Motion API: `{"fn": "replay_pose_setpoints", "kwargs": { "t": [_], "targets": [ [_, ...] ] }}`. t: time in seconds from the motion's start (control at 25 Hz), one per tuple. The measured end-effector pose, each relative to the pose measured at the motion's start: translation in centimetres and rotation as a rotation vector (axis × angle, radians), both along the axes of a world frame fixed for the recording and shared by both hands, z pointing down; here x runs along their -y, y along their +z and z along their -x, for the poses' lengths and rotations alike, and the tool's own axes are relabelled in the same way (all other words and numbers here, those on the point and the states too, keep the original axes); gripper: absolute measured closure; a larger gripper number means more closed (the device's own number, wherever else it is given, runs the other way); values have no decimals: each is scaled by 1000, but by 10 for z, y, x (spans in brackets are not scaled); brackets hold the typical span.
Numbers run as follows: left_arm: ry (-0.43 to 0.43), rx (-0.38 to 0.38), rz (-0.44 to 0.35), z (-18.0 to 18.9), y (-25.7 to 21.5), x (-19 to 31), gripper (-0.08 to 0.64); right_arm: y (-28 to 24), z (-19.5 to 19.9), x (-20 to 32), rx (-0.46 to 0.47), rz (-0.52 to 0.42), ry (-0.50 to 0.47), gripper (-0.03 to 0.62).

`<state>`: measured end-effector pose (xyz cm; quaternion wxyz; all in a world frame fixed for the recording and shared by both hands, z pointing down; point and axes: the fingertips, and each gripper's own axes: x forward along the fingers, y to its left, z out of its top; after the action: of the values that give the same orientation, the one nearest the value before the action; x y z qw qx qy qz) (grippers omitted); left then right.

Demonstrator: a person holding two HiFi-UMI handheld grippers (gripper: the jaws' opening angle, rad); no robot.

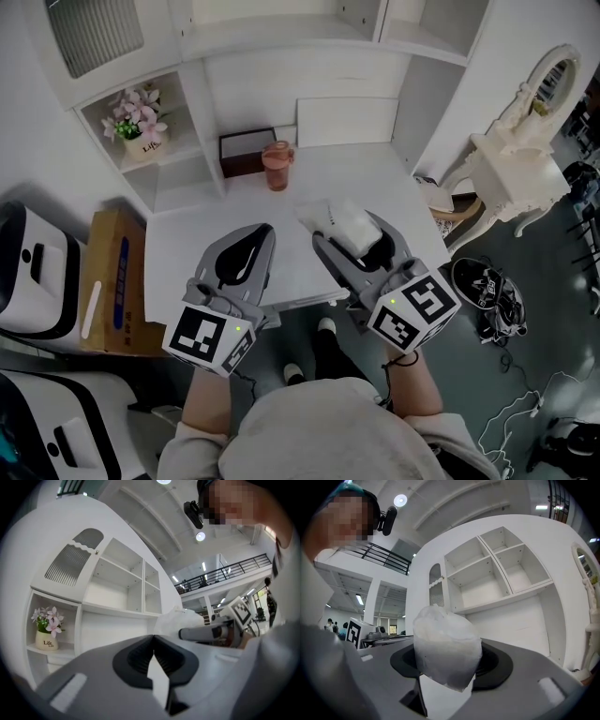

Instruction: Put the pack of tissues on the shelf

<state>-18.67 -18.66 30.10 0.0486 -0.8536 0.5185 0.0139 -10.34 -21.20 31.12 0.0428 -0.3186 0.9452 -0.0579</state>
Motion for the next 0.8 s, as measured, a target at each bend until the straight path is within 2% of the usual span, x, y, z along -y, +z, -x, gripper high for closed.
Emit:
{"fn": "replay_pose_setpoints", "kwargs": {
  "t": [0.8],
  "targets": [
    [-40, 7, -19, -4, -20, 123, 560, -50, -9, 144, -53, -73, 5, 318]
  ]
}}
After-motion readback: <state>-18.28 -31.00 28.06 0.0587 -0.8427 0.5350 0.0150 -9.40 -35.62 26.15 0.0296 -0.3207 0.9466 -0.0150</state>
